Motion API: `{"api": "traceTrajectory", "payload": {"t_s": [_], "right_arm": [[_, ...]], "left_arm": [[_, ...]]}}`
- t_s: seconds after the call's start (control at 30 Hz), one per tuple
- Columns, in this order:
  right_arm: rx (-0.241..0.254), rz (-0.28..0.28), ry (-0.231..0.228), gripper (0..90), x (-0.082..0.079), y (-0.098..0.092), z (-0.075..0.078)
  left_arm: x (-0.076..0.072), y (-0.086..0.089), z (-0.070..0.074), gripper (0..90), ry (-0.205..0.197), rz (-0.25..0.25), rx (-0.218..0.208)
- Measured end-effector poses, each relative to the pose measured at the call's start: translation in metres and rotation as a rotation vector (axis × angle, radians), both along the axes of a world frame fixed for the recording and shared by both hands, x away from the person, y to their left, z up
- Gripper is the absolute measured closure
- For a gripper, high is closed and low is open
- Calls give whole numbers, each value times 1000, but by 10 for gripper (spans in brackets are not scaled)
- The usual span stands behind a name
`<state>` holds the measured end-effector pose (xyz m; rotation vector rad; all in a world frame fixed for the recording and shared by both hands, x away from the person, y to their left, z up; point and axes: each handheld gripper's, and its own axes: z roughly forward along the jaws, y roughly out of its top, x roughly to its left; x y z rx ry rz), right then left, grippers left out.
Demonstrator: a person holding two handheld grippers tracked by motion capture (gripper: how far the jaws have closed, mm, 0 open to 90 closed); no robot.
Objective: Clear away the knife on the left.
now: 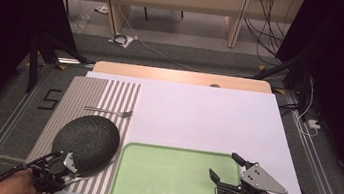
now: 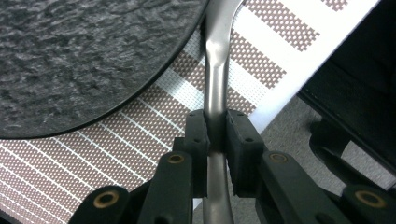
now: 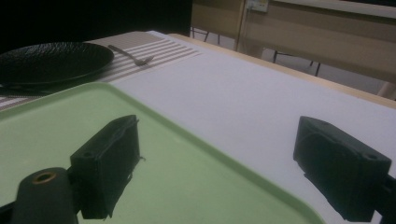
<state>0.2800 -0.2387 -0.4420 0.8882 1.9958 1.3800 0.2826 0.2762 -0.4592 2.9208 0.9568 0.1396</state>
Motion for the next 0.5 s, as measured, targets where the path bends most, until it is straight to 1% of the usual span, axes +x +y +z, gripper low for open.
{"api": "traceTrajectory", "payload": {"t_s": [0.07,0.17,0.3,0.37,0.43,0.5], "right_arm": [[-1,0,-1,154,0,0,0],[-1,0,0,155,0,0,0],[-1,2,0,155,1,0,0],[0,1,-1,155,0,0,0],[-2,2,-3,155,0,0,-1],[-3,1,2,155,0,0,0]], "left_arm": [[0,0,1,793,1,3,5],[-1,2,2,793,6,4,-8],[-2,2,2,793,12,-1,-12],[-3,2,4,793,14,1,-23],[-4,1,4,793,23,-11,-23],[-5,1,6,793,23,-7,-25]]}}
